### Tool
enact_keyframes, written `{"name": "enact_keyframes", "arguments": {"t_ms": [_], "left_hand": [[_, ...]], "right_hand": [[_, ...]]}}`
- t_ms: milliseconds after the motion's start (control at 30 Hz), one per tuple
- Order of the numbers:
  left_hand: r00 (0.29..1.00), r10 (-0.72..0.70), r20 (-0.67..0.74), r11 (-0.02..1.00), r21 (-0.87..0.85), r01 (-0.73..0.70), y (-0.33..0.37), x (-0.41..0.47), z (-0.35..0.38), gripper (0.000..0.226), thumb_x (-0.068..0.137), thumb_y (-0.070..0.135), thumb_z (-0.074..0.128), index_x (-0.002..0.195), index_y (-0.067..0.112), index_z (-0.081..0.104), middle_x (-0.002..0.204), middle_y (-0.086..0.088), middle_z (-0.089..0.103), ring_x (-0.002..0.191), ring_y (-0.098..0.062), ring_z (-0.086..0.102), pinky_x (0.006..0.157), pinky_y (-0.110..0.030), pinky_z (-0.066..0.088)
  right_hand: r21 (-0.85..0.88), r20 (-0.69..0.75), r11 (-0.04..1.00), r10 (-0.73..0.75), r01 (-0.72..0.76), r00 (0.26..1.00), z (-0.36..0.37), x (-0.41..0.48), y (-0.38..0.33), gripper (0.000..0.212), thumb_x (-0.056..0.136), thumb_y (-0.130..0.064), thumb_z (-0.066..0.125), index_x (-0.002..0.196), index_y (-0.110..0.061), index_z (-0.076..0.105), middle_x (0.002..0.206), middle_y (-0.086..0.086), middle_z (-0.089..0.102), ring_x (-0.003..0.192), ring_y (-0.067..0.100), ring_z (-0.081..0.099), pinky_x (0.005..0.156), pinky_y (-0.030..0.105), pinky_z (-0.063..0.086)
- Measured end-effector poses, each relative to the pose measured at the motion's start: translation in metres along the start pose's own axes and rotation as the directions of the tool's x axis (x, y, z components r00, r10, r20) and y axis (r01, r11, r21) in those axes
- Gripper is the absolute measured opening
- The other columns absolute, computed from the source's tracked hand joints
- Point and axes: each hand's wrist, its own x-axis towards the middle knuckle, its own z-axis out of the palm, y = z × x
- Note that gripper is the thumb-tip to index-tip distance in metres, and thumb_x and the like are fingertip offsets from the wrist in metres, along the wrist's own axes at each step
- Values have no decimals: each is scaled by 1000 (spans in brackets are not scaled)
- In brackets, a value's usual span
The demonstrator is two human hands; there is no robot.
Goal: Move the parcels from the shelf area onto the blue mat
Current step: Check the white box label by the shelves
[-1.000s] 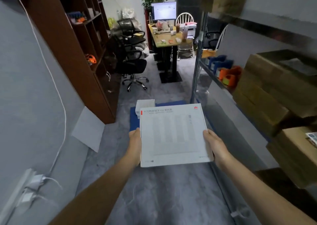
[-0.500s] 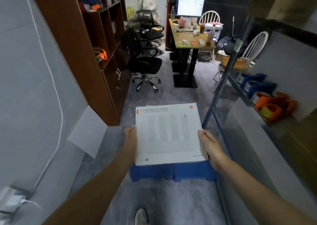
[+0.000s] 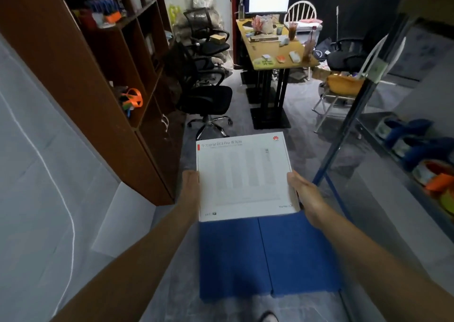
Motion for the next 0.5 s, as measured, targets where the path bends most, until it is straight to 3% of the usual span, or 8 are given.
{"name": "enact_keyframes", "arguments": {"t_ms": [100,267,400,500], "left_hand": [[1000,22,12,1000,20,-22,10,27,20,57,89,45,34,127,5,49,122,-18,61,113,-38,59,102,-57,44],[989,116,-88,988,112,-106,23,78,40,44,72,45,33,103,16,43,104,-8,57,96,-23,54,81,-37,47],[991,116,-69,988,108,-108,39,124,54,46,75,42,33,106,11,47,112,-15,58,103,-31,58,98,-54,47],[988,138,-63,986,101,-131,51,157,64,31,93,36,33,113,18,48,120,-12,57,114,-32,56,101,-55,45]], "right_hand": [[-10,28,1000,4,-4,1000,-1,43,-11,35,99,-45,42,129,-37,57,125,-9,63,106,10,59,73,25,44],[23,115,999,-35,32,993,3,111,-28,34,102,-33,41,133,-39,53,129,-11,61,111,9,59,94,29,48],[35,82,997,-72,69,994,4,150,-41,36,102,-27,44,137,-35,51,113,-25,63,87,-16,59,71,8,48],[46,71,995,-89,85,994,10,184,-49,37,102,-26,43,138,-35,51,127,-18,60,108,-2,59,94,19,46]]}}
